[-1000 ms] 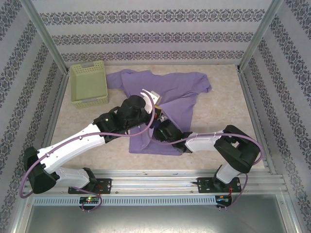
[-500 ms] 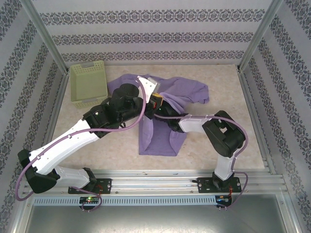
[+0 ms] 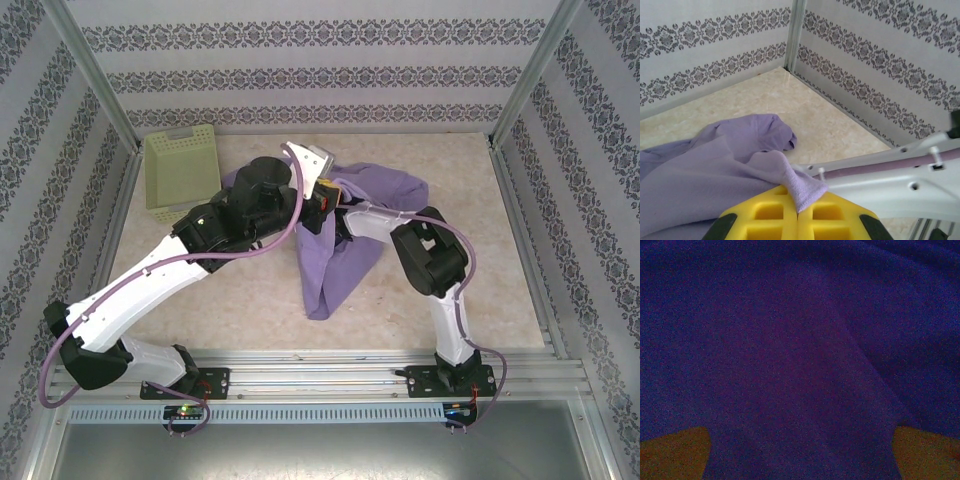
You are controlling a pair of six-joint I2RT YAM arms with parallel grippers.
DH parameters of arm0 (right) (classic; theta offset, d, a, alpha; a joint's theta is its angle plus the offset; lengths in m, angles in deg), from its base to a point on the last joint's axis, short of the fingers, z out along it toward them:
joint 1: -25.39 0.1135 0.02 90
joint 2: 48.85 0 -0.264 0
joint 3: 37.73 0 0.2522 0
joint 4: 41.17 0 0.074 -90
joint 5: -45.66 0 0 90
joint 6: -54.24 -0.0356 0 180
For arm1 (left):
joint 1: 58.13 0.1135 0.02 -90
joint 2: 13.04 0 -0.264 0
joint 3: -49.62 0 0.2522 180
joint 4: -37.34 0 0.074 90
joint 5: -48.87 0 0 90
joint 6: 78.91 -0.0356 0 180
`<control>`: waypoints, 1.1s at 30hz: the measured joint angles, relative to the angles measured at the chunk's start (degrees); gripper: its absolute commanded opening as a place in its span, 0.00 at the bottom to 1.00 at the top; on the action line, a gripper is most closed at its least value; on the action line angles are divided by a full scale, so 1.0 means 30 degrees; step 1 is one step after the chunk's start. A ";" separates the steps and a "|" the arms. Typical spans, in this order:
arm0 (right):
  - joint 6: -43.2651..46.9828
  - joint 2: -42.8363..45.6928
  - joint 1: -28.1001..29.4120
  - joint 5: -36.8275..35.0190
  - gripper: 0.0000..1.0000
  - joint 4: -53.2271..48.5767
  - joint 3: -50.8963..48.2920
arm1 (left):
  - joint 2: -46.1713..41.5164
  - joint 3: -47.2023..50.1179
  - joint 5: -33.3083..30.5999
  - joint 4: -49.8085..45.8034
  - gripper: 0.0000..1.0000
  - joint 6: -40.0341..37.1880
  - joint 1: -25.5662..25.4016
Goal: Fold the inside-out t-shirt
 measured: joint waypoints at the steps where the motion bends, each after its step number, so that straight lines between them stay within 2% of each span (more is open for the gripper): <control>1: -0.0168 -0.0408 0.0000 -0.0117 0.93 -0.0612 0.0678 | 0.0051 -0.0277 0.0007 -0.0117 0.00 0.0087 0.0000; 4: -0.0627 -0.1574 -0.0029 -0.0430 0.90 -0.2674 0.2630 | 0.0102 -0.1042 0.0007 -0.0284 0.00 0.0372 0.0000; 6: -0.0903 -0.2390 -0.0095 -0.0641 0.83 -0.3942 0.4218 | 0.0117 -0.1559 0.0007 -0.0306 0.00 0.0554 0.0000; 9: -0.1035 -0.3541 -0.0240 -0.0969 0.67 -0.5610 0.6360 | 0.0117 -0.2120 0.0000 -0.0291 0.00 0.0729 0.0000; 12: -0.0896 -0.4364 -0.0248 -0.1188 0.62 -0.6907 0.7992 | 0.0117 -0.2266 -0.0321 -0.0291 0.00 0.0831 0.0000; 14: -0.0860 -0.4554 -0.0248 -0.1253 0.45 -0.7337 0.8422 | 0.0117 -0.2266 -0.0918 -0.0306 0.00 0.0896 0.0000; 17: -0.0532 -0.4466 -0.0240 -0.1253 0.07 -0.7337 0.8116 | 0.0117 -0.2266 -0.2120 -0.0306 0.00 0.0947 0.0015; 18: -0.0430 -0.4248 -0.0240 -0.1239 0.01 -0.6863 0.7592 | 0.0117 -0.2266 -0.2506 -0.0335 0.00 0.0954 0.0087; 24: 0.0233 -0.1603 -0.0007 -0.1399 0.00 -0.5246 0.3133 | 0.0219 -0.2273 -0.4473 -0.0969 0.00 0.1078 0.1268; 28: 0.1151 0.1049 0.0729 -0.1311 0.00 -0.3060 -0.1049 | 0.0845 -0.2477 -0.4619 -0.1479 0.00 0.1552 0.3402; 33: 0.2725 0.5122 0.2565 -0.0969 0.00 0.0313 -0.5690 | 0.2601 -0.2841 -0.3745 -0.2157 0.00 0.2426 0.6615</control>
